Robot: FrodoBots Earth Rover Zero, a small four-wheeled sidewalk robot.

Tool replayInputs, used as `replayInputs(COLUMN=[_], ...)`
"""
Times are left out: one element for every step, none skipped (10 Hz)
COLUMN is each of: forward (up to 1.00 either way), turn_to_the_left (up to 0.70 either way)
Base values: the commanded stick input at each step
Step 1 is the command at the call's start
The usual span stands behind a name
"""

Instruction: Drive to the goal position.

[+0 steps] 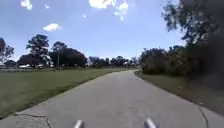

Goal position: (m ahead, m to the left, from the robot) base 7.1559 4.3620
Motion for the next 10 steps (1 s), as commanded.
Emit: replayInputs(forward=[0.50,0.50,0.50,0.50,0.50,0.50,0.50,0.50,0.50,0.50], turn_to_the_left=[0.00,0.00,0.00,0.00,0.00,0.00,-0.04,-0.25,-0.25,-0.12])
